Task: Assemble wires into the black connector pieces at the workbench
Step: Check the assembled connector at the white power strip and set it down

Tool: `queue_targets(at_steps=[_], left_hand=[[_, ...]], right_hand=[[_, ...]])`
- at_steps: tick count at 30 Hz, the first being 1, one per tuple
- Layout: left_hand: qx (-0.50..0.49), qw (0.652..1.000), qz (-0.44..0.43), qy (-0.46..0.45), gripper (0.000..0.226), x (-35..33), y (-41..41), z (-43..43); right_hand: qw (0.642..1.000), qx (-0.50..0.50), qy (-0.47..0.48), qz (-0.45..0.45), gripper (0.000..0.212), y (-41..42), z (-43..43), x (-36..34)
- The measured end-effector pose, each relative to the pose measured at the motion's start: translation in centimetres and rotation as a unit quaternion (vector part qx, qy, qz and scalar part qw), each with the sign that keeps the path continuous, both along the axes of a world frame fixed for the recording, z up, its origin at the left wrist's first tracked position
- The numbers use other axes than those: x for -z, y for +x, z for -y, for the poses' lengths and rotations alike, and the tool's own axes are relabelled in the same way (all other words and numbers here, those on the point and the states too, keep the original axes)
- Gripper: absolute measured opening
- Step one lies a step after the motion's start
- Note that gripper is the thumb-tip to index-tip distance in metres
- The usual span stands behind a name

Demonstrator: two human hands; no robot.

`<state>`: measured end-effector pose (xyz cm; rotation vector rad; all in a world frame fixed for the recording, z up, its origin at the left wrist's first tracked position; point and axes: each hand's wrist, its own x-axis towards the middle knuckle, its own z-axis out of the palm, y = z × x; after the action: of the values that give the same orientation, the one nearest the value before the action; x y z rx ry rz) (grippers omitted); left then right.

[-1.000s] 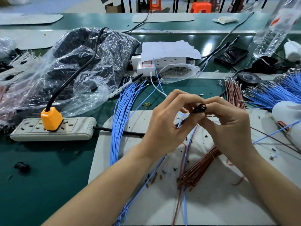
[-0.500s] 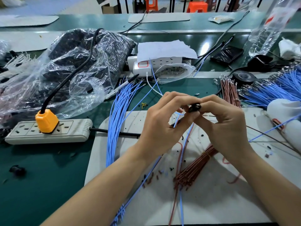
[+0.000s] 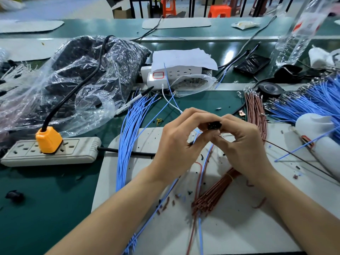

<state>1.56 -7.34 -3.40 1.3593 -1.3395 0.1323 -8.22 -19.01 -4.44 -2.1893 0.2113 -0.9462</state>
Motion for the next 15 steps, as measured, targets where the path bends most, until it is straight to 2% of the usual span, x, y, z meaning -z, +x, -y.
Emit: queue_targets(at_steps=[6,13,15], left_hand=[[0.012,0.999,-0.034,0.033,0.022,0.20,0.19,0.24],[0.024,0.997,-0.071,0.015,0.025,0.10,0.22,0.11],[0.014,0.997,-0.073,0.011,0.026,0.05,0.36,0.11]], right_hand=[[1.000,0.006,-0.009,0.009,0.011,-0.03,0.50,0.21],[0.993,-0.037,0.095,0.056,0.024,-0.09,-0.01,-0.16],[0.991,-0.041,0.112,0.066,0.020,-0.35,-0.17,-0.60]])
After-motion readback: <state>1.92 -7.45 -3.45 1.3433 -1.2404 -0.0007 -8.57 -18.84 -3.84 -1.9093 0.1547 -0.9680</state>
